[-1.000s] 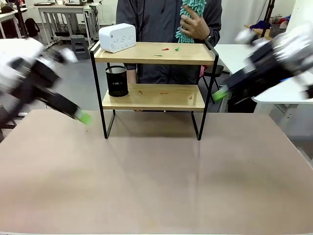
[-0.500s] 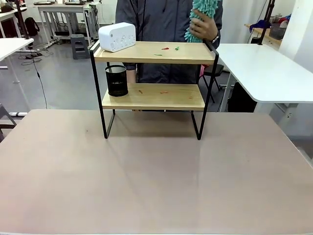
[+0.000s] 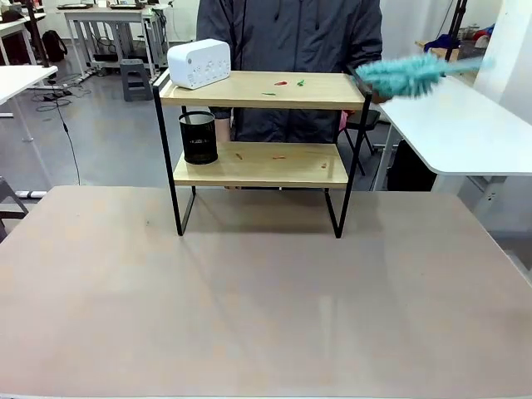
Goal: Clean the shelf.
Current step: Pick up the Duster from the human.
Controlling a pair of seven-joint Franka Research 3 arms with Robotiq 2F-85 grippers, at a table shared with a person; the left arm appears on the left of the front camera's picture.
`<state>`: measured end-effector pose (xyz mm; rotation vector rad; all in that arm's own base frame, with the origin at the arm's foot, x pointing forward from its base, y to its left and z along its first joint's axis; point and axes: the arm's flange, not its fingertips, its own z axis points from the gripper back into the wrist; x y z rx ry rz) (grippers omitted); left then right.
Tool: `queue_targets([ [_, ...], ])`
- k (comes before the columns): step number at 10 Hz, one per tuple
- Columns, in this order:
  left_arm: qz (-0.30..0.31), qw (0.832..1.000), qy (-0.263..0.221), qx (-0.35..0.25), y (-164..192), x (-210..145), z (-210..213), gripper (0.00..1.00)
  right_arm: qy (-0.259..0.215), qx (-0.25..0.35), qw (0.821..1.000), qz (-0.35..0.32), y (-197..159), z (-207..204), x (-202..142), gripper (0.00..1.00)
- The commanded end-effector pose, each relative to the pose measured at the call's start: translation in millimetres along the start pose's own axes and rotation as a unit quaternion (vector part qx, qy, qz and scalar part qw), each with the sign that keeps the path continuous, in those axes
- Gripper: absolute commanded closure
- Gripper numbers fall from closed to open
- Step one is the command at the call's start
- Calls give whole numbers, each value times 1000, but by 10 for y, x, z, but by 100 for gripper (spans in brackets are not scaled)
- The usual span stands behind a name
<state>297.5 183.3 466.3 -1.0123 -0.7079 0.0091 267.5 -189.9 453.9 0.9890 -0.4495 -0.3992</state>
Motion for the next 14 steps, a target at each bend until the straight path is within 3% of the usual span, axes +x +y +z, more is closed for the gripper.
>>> queue_targets([
  [1,-11,1000,-15,-7,75,-21,50,0,-12,14,1000,5,-64,87,-8,0],
  [6,-11,1000,-15,-7,75,-21,50,0,-8,2,1000,-10,-61,95,-32,0],
  [8,-11,1000,-15,-7,75,-21,50,0,10,59,996,-63,377,-241,435,0],
  [9,-11,1000,-15,-7,75,-21,50,0,30,52,990,-125,572,-469,677,0],
  [10,-11,1000,-15,-7,75,-21,50,0,37,71,986,-147,721,-735,872,0],
  [12,-11,1000,-15,-7,75,-21,50,0,65,73,981,-166,882,-1219,1157,0],
  [14,-11,1000,-15,-7,75,-21,50,0,62,93,976,-184,959,-1513,1369,0],
])
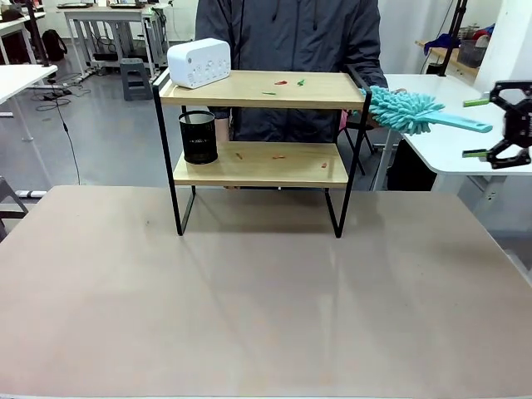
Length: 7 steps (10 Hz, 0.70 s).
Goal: Clean the shelf.
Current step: Pick up the Duster from the human.
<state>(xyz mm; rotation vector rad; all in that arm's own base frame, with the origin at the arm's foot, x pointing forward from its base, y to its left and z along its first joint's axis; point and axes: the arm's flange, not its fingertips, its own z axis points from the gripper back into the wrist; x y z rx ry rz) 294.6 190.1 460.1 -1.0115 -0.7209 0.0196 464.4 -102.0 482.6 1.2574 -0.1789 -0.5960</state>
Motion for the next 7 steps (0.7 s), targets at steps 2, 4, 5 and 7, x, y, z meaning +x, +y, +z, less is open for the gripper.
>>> queue_targets([
  [2,-12,1000,-7,-8,-2,13,2,0,30,-11,999,-11,164,-270,138,0],
  [4,-12,1000,-7,-8,-2,13,2,0,36,-6,999,-4,180,-351,143,0],
  [5,-12,1000,-7,-8,-2,13,2,0,39,-6,999,-2,179,-358,132,0],
  [7,-12,1000,-7,-8,-2,13,2,0,47,-4,999,8,154,-363,112,51],
])
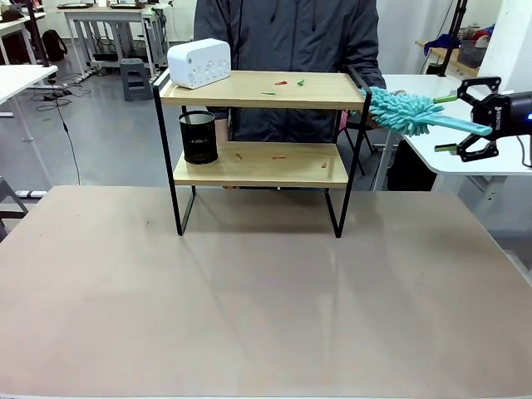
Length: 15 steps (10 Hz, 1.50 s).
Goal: Clean the shelf.
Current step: Pick up the Duster from the human.
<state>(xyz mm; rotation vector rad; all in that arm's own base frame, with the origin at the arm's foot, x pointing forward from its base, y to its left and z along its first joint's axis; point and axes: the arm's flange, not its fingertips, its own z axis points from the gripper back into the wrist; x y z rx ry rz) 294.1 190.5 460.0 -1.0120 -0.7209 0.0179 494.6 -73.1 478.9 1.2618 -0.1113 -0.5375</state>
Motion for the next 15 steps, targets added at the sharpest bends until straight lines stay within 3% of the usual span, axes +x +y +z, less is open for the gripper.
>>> queue_targets([
  [1,-11,1000,-7,-8,-3,16,-3,0,4,5,1000,9,38,18,-10,57],
  [2,-11,1000,-7,-8,-3,16,-3,0,-4,4,1000,14,45,10,-14,100],
  [4,-11,1000,-7,-8,-3,16,-3,0,-15,4,1000,12,28,0,2,100],
  [5,-11,1000,-7,-8,-3,16,-3,0,-23,1,1000,13,15,3,16,85],
  [7,-11,1000,-7,-8,-3,16,-3,0,-32,-5,999,13,-15,38,38,100],
  [11,-11,1000,-7,-8,-3,16,-3,0,-21,-6,1000,18,-52,85,20,100],
  [13,-11,1000,-7,-8,-3,16,-3,0,-13,-37,996,82,99,381,-285,100],
  [15,-11,1000,-7,-8,-3,16,-3,0,-5,-98,973,207,101,1097,-1038,100],
])
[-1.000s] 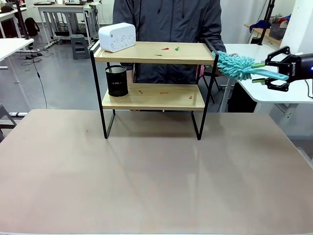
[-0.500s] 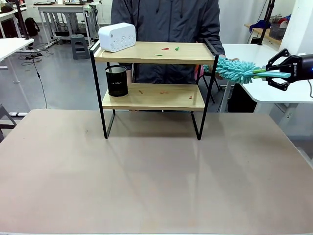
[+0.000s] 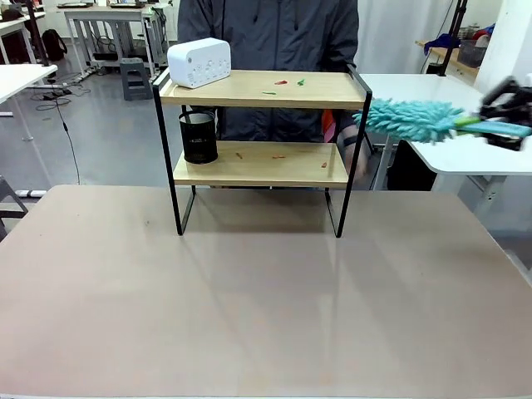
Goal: Clean the shelf.
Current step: Pick up the Duster from the human.
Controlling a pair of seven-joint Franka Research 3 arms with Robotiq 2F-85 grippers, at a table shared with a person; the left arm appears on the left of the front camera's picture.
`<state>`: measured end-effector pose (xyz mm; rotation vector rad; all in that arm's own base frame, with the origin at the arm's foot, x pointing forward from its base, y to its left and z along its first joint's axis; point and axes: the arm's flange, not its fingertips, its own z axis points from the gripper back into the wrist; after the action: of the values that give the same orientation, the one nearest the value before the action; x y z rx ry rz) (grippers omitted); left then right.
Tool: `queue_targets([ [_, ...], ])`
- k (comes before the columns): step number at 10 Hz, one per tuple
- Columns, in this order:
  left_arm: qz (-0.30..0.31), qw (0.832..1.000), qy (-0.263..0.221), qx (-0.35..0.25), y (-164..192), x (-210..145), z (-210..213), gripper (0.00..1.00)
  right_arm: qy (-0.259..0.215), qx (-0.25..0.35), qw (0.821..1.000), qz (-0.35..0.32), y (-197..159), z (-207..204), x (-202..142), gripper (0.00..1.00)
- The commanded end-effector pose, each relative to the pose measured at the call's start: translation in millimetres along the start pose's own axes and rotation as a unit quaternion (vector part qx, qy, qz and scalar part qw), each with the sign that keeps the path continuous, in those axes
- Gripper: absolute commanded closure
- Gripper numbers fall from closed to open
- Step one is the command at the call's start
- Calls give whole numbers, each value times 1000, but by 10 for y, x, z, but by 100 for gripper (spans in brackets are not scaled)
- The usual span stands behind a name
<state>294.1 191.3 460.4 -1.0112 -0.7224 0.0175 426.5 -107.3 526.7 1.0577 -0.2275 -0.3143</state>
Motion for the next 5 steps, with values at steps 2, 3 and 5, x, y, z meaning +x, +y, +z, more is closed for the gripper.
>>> queue_targets([
  [2,-11,1000,-7,-8,-4,11,-11,0,-9,-70,986,148,-281,1088,-1440,100],
  [3,-11,1000,-7,-8,-4,11,-11,0,16,-75,979,187,-461,1295,-1778,100],
  [5,-11,1000,-7,-8,-4,11,-11,0,45,-23,972,229,-703,1458,-1931,100],
])
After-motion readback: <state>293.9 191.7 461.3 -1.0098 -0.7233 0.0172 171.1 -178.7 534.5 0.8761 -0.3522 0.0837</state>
